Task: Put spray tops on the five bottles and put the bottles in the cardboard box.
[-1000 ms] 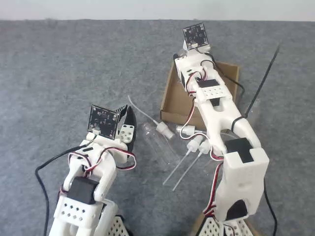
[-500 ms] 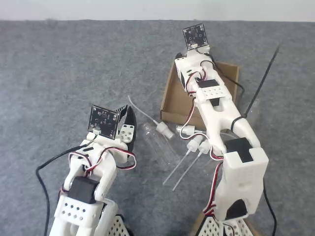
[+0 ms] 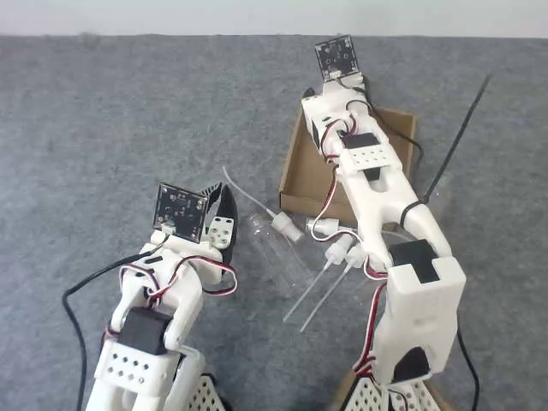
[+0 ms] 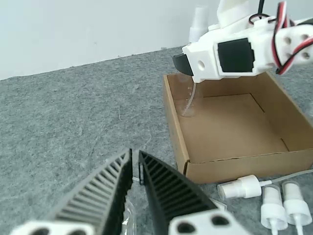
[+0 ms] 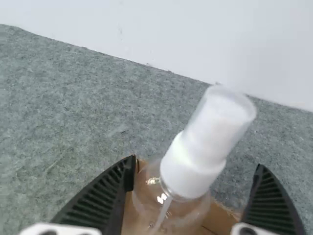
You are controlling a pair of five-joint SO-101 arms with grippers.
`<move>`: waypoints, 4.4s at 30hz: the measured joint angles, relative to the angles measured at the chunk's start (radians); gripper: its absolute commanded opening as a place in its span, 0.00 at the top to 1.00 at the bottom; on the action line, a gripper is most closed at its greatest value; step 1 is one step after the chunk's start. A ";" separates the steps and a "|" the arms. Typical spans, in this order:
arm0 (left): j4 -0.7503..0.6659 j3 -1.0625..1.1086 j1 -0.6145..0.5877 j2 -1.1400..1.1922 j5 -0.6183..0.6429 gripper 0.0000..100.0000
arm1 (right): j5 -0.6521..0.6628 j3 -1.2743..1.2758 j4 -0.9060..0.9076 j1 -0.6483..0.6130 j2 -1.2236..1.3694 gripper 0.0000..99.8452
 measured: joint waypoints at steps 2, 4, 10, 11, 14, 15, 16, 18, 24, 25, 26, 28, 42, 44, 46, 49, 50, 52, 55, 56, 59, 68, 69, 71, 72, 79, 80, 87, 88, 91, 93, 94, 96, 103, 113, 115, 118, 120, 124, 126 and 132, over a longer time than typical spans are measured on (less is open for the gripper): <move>0.000 0.000 0.000 0.000 0.000 0.99 | 0.000 -0.028 0.032 0.000 0.000 0.67; 0.000 0.000 0.000 0.000 0.000 0.99 | 0.000 -0.064 0.066 0.002 0.000 0.67; 0.000 0.000 0.000 0.000 0.000 0.99 | 0.000 -0.199 0.204 0.002 0.000 0.67; 0.000 0.000 0.000 0.000 0.000 0.99 | 0.000 -0.219 0.229 0.002 0.000 0.67; 0.000 0.000 0.000 0.000 0.000 0.99 | 0.000 -0.275 0.298 0.002 0.000 0.67; 0.000 0.000 0.000 0.000 0.000 0.99 | 0.000 -0.290 0.321 0.002 0.000 0.67; 0.000 0.000 0.000 0.000 0.000 0.99 | 0.000 -0.302 0.342 0.002 0.000 0.67; 0.000 0.000 0.000 0.000 0.000 0.99 | 0.000 -0.315 0.379 0.002 -0.002 0.67; 0.000 0.000 0.000 0.000 0.000 0.99 | 0.000 -0.316 0.545 0.002 -0.117 0.67; 0.000 0.000 0.000 0.000 0.000 0.99 | 0.000 -0.316 0.582 0.002 -0.144 0.67; 0.000 0.000 0.000 0.000 0.000 0.99 | 0.000 -0.316 0.620 0.002 -0.170 0.67; 0.000 0.000 0.000 0.000 0.000 0.99 | 0.000 -0.316 0.695 0.002 -0.221 0.67; 0.000 0.000 0.000 0.000 0.000 0.99 | 0.000 -0.316 1.267 0.002 -0.568 0.67; 0.000 0.000 0.000 0.000 0.000 0.99 | 0.002 -0.316 1.353 0.023 -0.620 0.67; 0.000 0.000 0.000 0.000 0.000 0.99 | 0.002 -0.316 1.415 0.071 -0.664 0.67; 0.000 0.000 0.000 0.000 0.000 0.99 | 0.002 -0.316 1.441 0.178 -0.692 0.67; 0.000 0.000 0.000 0.000 0.000 0.99 | 0.002 -0.311 1.441 0.216 -0.692 0.67; 0.000 0.000 0.000 0.000 0.000 0.99 | -0.012 -0.258 1.424 0.284 -0.692 0.67; 0.000 0.000 0.000 0.000 0.000 0.99 | -0.052 -0.115 1.339 0.361 -0.674 0.67; 0.000 0.000 0.000 0.000 0.000 0.99 | -0.064 -0.064 1.301 0.384 -0.655 0.67; 0.000 0.002 0.000 0.000 0.000 0.99 | -0.087 0.060 1.180 0.416 -0.568 0.67; 0.000 0.018 -0.002 0.000 0.000 0.99 | -0.180 0.106 0.968 0.416 -0.288 0.67; 0.000 0.018 -0.002 0.000 0.000 0.99 | -0.184 0.106 0.954 0.419 -0.264 0.67; 0.000 0.018 -0.002 0.000 0.000 0.99 | -0.190 0.106 0.934 0.423 -0.226 0.67; 0.000 0.018 -0.002 0.000 0.000 0.99 | -0.190 0.106 0.930 0.423 -0.209 0.67; 0.000 0.018 0.003 0.000 0.000 0.99 | -0.190 0.106 0.924 0.440 -0.135 0.75; 0.000 0.018 0.003 0.000 0.000 0.99 | -0.190 0.106 0.924 0.445 -0.126 0.76; 0.000 0.018 0.003 0.000 0.000 0.99 | -0.173 0.106 0.922 0.508 -0.087 0.79; 0.000 0.018 0.003 0.000 0.000 0.99 | -0.157 0.106 0.922 0.520 -0.087 0.79; 0.000 0.018 0.003 0.000 0.000 0.99 | -0.101 0.118 0.924 0.568 -0.087 0.79; 0.000 0.018 0.003 0.000 0.000 0.99 | -0.048 0.123 0.933 0.606 -0.087 0.79; 0.000 0.018 0.003 0.000 0.000 0.99 | -0.023 0.123 0.937 0.626 -0.087 0.79; 0.000 0.018 0.003 0.000 0.000 0.99 | 0.043 0.123 0.942 0.663 -0.087 0.79; 0.018 -0.051 0.003 0.140 -0.005 0.99 | 0.242 0.123 0.970 0.761 -0.087 0.79; 0.021 -0.365 0.012 0.750 -0.057 0.90 | 0.471 0.126 0.971 0.836 -0.087 0.83; 0.048 -0.439 0.012 0.885 -0.071 0.85 | 0.480 0.126 0.971 0.850 -0.087 0.88; 0.133 -0.551 0.051 1.053 -0.140 0.84 | 0.485 0.126 0.971 0.862 -0.087 0.90; 0.180 -0.606 0.092 1.129 -0.170 0.84 | 0.488 0.126 0.971 0.864 -0.087 0.87; 0.198 -0.660 0.172 1.218 -0.203 0.84 | 0.493 0.147 0.970 0.864 -0.089 0.85; 0.198 -0.680 0.203 1.243 -0.203 0.84 | 0.517 0.163 0.965 0.864 -0.092 0.85; 0.198 -0.758 0.212 1.356 -0.199 0.84 | 0.571 0.296 0.965 0.868 -0.189 0.85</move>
